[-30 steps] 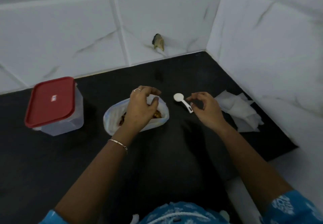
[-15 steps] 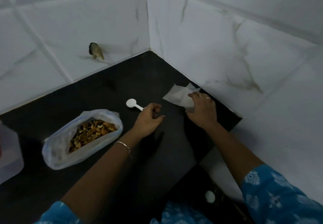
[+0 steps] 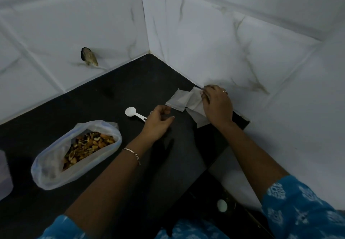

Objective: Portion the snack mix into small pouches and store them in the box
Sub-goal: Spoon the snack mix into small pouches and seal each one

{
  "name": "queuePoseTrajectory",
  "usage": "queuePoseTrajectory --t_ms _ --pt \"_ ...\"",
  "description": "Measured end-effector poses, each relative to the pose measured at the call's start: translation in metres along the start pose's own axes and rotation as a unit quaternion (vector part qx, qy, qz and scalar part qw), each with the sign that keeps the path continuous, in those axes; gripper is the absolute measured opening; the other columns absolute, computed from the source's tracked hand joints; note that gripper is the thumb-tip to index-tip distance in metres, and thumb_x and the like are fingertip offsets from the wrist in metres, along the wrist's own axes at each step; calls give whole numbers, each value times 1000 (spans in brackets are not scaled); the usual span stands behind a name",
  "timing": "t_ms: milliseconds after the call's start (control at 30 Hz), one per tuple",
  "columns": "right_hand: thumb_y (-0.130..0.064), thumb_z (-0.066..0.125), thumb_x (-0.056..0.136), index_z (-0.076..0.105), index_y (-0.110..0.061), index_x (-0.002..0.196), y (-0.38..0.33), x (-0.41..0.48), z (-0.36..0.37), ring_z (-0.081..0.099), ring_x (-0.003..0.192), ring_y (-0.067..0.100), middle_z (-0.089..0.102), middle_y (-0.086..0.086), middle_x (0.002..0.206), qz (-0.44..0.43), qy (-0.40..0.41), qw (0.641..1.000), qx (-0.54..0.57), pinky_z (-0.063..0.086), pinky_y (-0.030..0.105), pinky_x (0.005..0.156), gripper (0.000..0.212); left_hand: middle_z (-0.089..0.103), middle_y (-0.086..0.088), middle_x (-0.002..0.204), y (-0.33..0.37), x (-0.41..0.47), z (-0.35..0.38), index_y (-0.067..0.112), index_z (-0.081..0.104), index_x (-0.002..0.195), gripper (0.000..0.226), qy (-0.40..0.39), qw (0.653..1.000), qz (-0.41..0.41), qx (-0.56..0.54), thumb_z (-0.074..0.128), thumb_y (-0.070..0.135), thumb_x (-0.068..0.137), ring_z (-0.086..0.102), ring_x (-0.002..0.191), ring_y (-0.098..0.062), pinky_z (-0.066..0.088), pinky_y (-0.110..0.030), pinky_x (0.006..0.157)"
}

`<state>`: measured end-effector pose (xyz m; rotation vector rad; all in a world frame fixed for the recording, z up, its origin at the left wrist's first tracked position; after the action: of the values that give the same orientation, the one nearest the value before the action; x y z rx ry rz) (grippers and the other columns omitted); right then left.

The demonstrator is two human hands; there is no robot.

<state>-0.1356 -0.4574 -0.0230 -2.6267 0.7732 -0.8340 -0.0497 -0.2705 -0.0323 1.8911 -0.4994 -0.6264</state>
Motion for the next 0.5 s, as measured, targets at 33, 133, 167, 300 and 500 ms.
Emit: queuePoseTrajectory --t_ms 33,133,167,300,500 --pt "-22 50 99 67 -6 108 -4 2 -7 58 98 26 66 10 108 8 7 1000 27 42 31 79 25 59 3 120 5 -1 1 20 53 121 35 6 1000 7 -22 65 13 89 59 104 -6 50 -28 94" --pt "-22 48 100 65 -4 98 -20 7 -25 58 84 18 65 7 90 50 -12 987 150 41 28 72 25 62 1 116 18 -2 0 21 54 117 31 23 994 8 -107 64 11 90 61 102 -6 51 -24 89" --pt "-22 48 101 65 -3 97 -26 7 -30 57 80 15 64 6 86 74 -30 976 204 42 26 70 26 63 0 114 22 -4 -2 20 54 117 30 28 990 3 -139 63 9 91 62 102 -9 52 -24 87" --pt "-21 48 101 64 -4 106 -52 -2 -39 59 82 7 65 8 98 184 -110 884 415 52 18 71 24 66 -5 109 34 -22 -18 10 55 123 30 41 968 -30 -245 59 12 94 63 96 -14 52 -29 86" --pt "-23 54 98 66 -12 102 -92 -27 -23 68 94 15 71 1 99 247 -207 762 562 56 27 76 17 74 -2 96 21 -61 -56 11 64 109 17 40 938 -85 -334 55 16 96 70 93 -19 56 -34 86"
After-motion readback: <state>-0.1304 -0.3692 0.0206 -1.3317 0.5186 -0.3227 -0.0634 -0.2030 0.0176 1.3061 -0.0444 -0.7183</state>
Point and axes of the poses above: each hand's wrist, its own x-axis towards the middle knuckle, its own z-axis out of the palm, y = z × x, the point moved 1 cm from there along x, towards the middle knuckle
